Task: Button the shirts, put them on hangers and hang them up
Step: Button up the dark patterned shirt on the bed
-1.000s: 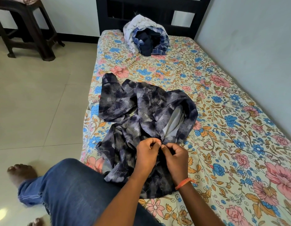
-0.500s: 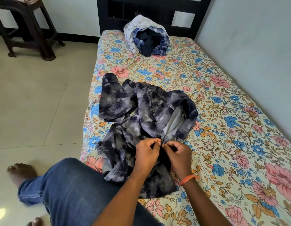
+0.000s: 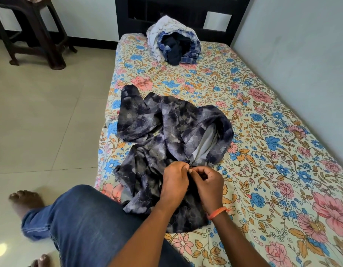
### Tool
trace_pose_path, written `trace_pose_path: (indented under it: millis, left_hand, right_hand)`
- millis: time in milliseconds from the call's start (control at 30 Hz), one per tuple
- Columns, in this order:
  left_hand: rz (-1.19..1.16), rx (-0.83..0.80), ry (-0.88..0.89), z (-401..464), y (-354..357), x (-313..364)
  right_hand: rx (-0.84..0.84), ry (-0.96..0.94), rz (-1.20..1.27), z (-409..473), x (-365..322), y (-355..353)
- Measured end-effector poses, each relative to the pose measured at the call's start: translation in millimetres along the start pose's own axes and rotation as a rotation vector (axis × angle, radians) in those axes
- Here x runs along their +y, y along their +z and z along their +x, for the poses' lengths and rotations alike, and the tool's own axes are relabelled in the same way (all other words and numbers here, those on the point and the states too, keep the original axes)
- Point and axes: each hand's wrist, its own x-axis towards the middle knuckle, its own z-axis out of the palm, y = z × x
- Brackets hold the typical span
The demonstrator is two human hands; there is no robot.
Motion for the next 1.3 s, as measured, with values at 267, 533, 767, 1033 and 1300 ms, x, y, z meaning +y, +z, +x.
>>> trace_pose_path:
  millis: [267,533,767,1033,1300]
  left_hand:
    - [0.081,-0.022,-0.067,-3.9,7.2,7.3]
    - [0.076,0.016,-0.007,-8.2,-0.4,11.3]
    - [0.165,0.013,0.051,-9.2,-3.3,18.8]
    - [-0.065,-0.036,-0.174,-1.2,-12.4,11.4]
    - [0.293,0.114,0.1,12.6,-40.1,16.4]
  right_hand:
    - [0.077,0.09,-0.073,1.1,-5.5,9.0]
    - [0.035,0.122,-0.092,1.1,-8.2,11.4]
    - [-0.068,0.172,0.001,7.0,-6.0,8.6]
    - [-0.3,0.269,0.133,13.4,-1.1,-4.5]
    - [0.056,-0.102,-0.365,30.6,-45.2,-15.0]
